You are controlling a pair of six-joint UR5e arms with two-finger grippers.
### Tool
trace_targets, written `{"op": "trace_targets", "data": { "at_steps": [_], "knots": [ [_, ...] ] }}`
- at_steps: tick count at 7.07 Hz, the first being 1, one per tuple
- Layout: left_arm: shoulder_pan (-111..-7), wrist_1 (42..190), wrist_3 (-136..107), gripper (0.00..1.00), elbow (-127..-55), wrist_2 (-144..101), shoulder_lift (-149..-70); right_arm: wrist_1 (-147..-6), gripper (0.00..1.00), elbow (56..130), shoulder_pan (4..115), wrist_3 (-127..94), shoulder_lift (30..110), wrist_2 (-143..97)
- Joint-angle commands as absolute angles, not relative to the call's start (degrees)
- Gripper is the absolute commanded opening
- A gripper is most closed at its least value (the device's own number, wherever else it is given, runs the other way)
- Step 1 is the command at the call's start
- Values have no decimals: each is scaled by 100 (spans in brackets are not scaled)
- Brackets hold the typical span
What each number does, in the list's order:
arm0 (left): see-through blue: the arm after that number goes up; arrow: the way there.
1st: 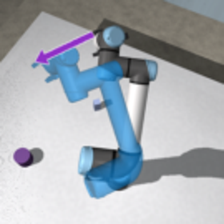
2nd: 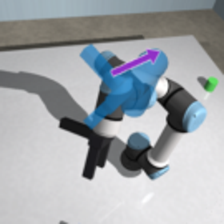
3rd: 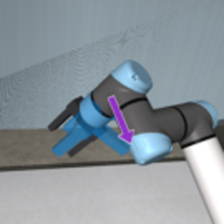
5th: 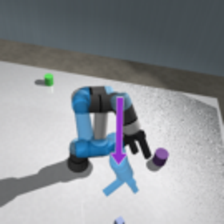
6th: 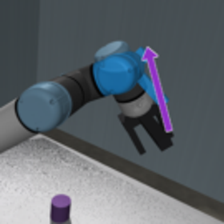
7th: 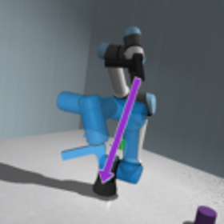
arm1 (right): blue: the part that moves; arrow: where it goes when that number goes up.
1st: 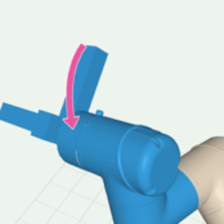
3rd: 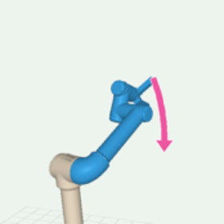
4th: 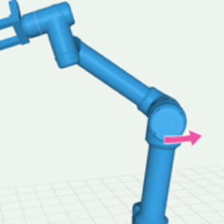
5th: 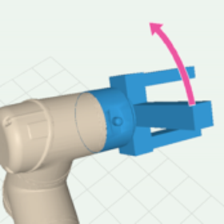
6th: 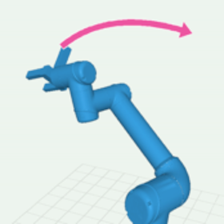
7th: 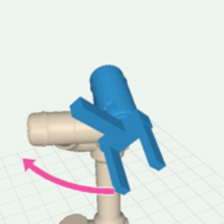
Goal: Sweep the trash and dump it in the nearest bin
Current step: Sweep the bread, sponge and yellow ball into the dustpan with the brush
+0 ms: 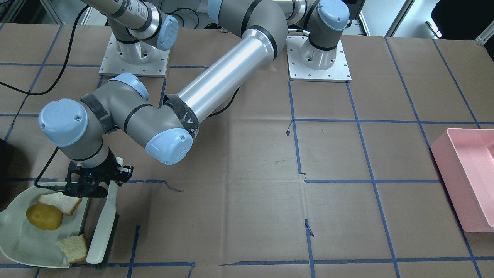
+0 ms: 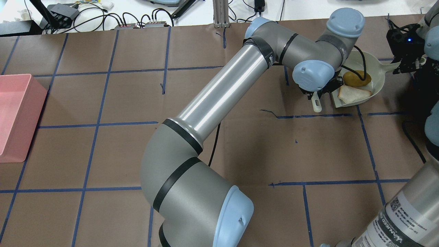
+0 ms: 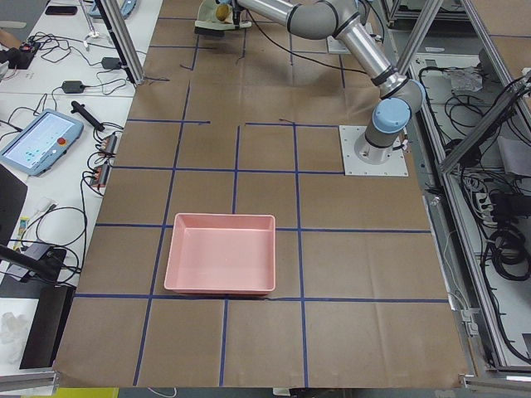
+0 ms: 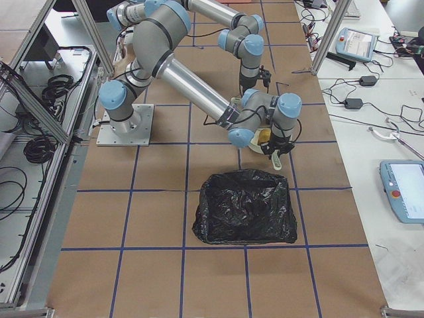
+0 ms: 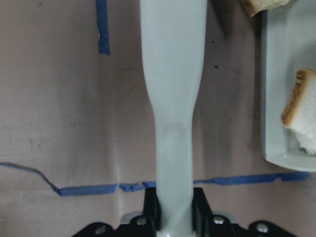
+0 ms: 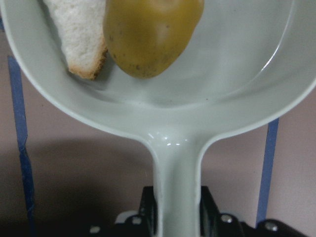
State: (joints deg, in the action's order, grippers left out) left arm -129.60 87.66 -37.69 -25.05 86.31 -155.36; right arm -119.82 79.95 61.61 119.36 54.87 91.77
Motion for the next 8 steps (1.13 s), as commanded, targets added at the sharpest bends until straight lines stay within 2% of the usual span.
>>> {"op": "trace_targets", "data": {
  "at_steps": [1,3,6,8],
  "knots": [
    [-12955,8991,-3762,0,-2241,8516,-15706,-11979,0,8007,6161,11936,5484,9141],
    [-12955,8922,-3875,0,-2154,8334,-15828,-11979,0,8024,6161,11936,5476,9106],
    [-12973,8326,-3867,0,-1846,6353,-16066,-11979,0,8033,6161,11936,5484,9105],
    [-13034,8271,-3867,0,-1820,5864,-16023,-11979,0,8033,6161,11936,5484,9105]
  ]
}}
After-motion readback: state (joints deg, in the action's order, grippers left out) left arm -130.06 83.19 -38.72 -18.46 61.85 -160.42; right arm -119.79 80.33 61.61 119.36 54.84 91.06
